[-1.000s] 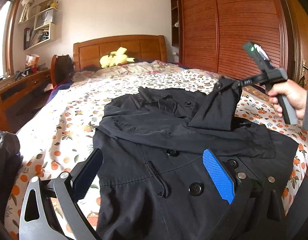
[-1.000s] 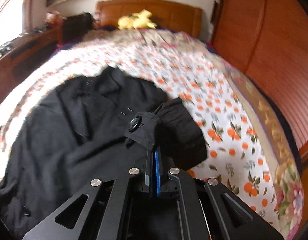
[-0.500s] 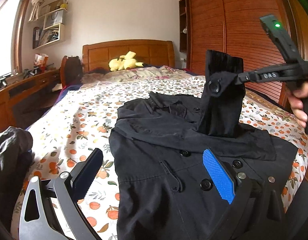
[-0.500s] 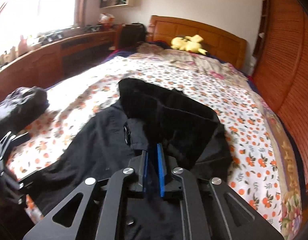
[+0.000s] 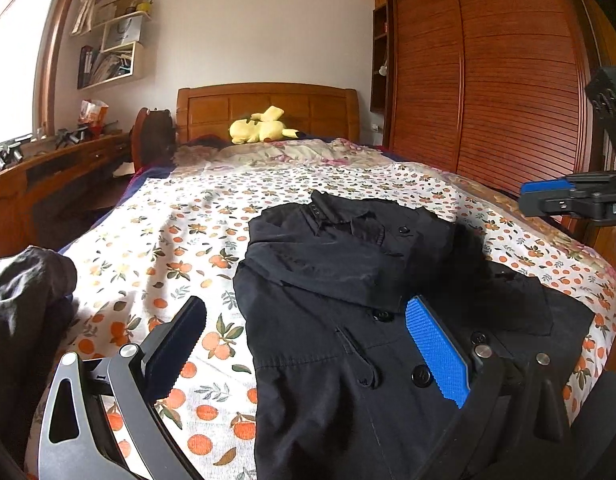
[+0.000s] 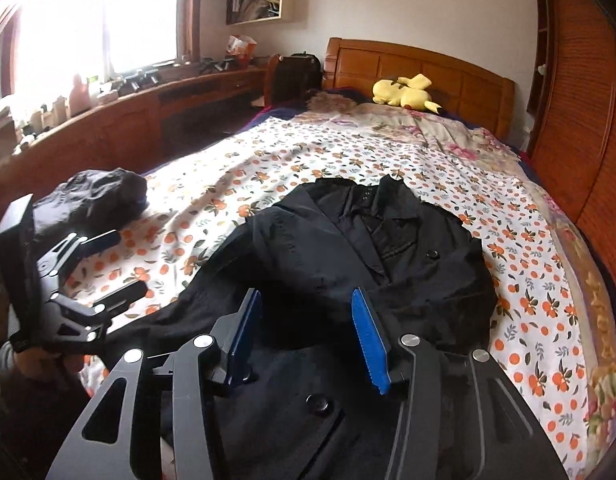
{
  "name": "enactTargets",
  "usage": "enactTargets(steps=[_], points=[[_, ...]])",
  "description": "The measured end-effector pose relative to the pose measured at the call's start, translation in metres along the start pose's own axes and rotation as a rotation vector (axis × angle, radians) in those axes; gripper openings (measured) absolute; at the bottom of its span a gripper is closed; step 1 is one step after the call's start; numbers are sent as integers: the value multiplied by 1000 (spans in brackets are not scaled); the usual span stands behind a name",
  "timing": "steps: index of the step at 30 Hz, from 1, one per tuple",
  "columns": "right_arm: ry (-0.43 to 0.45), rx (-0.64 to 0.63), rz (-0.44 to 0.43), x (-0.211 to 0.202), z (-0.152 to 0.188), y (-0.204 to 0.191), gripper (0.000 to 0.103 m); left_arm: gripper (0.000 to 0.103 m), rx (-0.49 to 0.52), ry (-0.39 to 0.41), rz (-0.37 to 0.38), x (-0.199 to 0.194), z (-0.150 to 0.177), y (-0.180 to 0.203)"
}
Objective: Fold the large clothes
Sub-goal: 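Fold the lifted coat side over the body with the right gripper and release, then grasp the coat hem with the left gripper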
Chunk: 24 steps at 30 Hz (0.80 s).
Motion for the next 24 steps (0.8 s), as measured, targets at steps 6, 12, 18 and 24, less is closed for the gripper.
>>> enactTargets(steps=[6,12,18,24], points=[[-6,23,23,-4,19,18,45,101,1,-16,1,5,3,2],[-17,72,54,6,53,47,45,101,30,-65,5,19,19,11],[-41,108,63,28,86,63,45,92,40,-155,51,36,47,25],[-29,156,43,45,113,66,45,65,18,-264,100,47,76,34]])
Point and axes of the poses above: each gripper's, at about its wrist camera, not at the fingertips, and x roughly the way its jaws point, y to its right, z to its underside, the point moved 8 cm from there along x, roughly the way its jaws point, and after that the axes turned 10 degrees about y, right-handed, at the moved point
